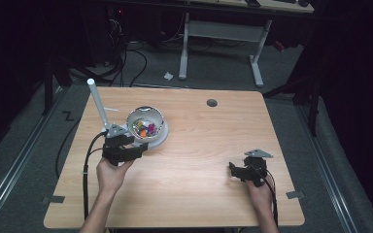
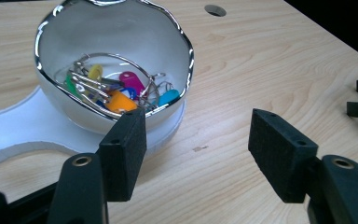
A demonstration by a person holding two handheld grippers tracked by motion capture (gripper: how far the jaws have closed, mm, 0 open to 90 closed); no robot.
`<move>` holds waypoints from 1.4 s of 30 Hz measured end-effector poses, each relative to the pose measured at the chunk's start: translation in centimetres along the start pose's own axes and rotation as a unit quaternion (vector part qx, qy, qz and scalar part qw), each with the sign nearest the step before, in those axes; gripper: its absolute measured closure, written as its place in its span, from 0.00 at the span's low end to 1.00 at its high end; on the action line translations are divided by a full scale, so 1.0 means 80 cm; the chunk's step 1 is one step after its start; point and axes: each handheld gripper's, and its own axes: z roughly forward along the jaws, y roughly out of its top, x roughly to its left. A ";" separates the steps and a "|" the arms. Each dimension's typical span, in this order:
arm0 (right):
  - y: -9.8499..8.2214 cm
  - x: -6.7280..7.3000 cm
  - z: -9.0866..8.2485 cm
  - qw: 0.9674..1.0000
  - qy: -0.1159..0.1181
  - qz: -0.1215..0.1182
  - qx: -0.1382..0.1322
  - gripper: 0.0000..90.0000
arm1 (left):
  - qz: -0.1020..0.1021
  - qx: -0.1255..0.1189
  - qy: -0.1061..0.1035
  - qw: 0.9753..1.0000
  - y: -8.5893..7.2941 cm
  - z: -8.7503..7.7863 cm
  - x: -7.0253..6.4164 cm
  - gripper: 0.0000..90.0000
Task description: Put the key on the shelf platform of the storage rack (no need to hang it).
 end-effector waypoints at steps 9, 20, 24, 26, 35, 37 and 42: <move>0.000 0.000 0.000 1.000 0.000 0.000 0.001 0.17 | 0.002 0.009 -0.003 1.000 -0.013 0.006 -0.005 0.41; 0.000 0.000 0.000 1.000 -0.001 0.000 0.001 0.17 | -0.002 0.018 -0.004 1.000 -0.034 0.017 -0.007 0.41; 0.000 0.000 0.000 1.000 -0.001 0.000 0.000 0.17 | -0.003 0.021 -0.007 1.000 -0.042 0.022 -0.009 0.41; 0.000 0.000 0.000 1.000 -0.001 0.000 0.001 0.17 | -0.006 0.023 -0.009 1.000 -0.045 0.024 -0.009 0.41; 0.000 0.000 0.000 1.000 -0.001 0.001 0.001 0.17 | -0.008 0.026 -0.002 1.000 -0.059 0.029 -0.010 0.40; 0.000 0.000 0.000 1.000 -0.001 0.000 0.000 0.17 | -0.012 0.027 -0.002 1.000 -0.064 0.031 -0.010 0.40; 0.000 0.000 0.000 1.000 -0.001 0.001 0.001 0.17 | -0.013 0.037 0.002 0.999 -0.074 0.039 -0.011 0.40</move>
